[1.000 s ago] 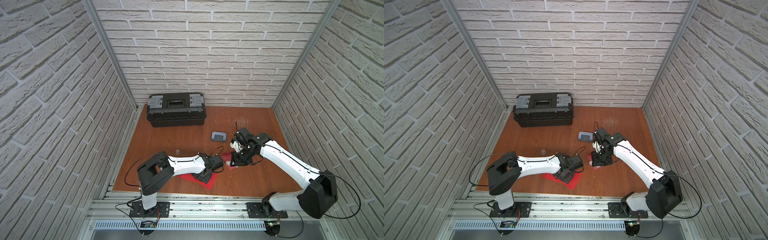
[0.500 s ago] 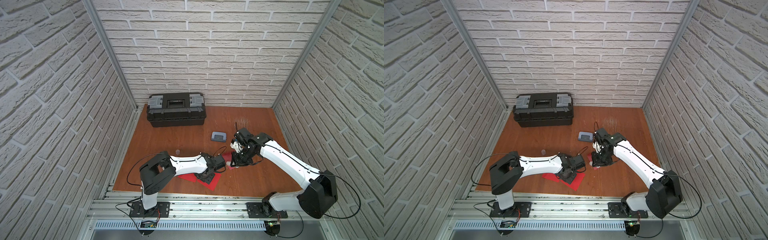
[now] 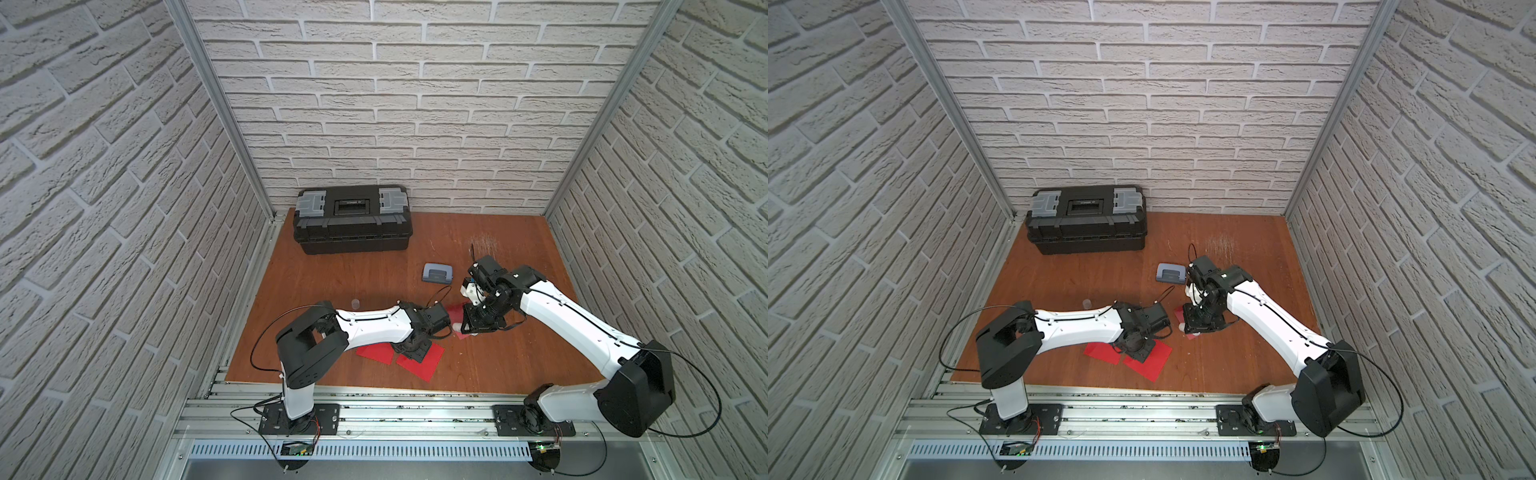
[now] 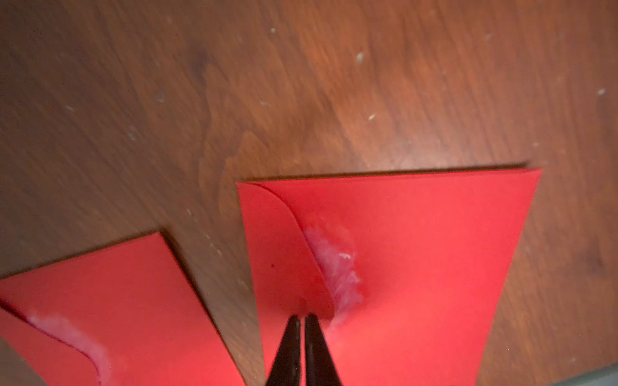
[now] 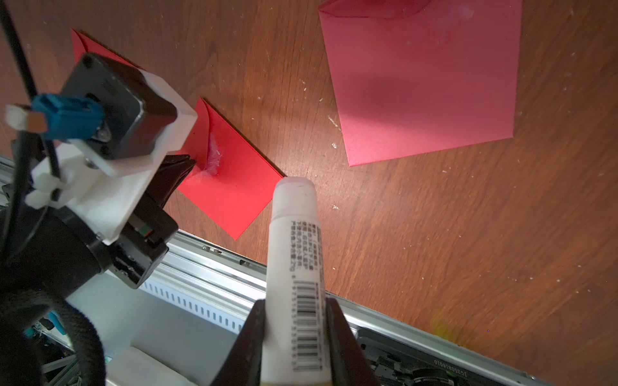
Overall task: Seal the envelope with a glue stick
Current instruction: Seal the envelope at the center of the board.
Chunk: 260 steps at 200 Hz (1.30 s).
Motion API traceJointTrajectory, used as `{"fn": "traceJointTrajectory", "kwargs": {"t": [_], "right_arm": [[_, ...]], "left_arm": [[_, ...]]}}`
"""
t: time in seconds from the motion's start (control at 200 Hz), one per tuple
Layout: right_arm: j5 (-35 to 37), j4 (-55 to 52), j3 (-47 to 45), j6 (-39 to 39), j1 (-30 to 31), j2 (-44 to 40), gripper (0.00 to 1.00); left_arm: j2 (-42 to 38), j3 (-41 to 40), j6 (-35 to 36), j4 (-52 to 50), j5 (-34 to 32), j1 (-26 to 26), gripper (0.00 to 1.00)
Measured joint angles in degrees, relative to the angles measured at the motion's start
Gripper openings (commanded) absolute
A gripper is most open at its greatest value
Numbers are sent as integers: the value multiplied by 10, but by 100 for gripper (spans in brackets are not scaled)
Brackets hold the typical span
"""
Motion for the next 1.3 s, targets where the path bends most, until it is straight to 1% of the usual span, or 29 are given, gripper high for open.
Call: {"fn": "traceJointTrajectory", "kwargs": {"t": [0.23, 0.37, 0.59, 0.765, 0.83, 0.96, 1.3], "right_arm": [[2, -3, 0, 0, 0, 0, 3], [2, -4, 0, 0, 0, 0, 2], [2, -4, 0, 0, 0, 0, 3], [2, -5, 0, 0, 0, 0, 3], [2, -5, 0, 0, 0, 0, 3], [2, -10, 4, 0, 0, 0, 3], [4, -13, 5, 0, 0, 0, 3]], "left_arm": [[15, 1, 0, 12, 3, 2, 9], [17, 1, 0, 12, 2, -3, 14], [15, -4, -1, 14, -3, -3, 15], [10, -10, -1, 22, -3, -3, 14], [8, -11, -1, 23, -3, -2, 16], [5, -10, -1, 20, -6, 0, 19], [0, 9, 0, -3, 0, 5, 20]]}}
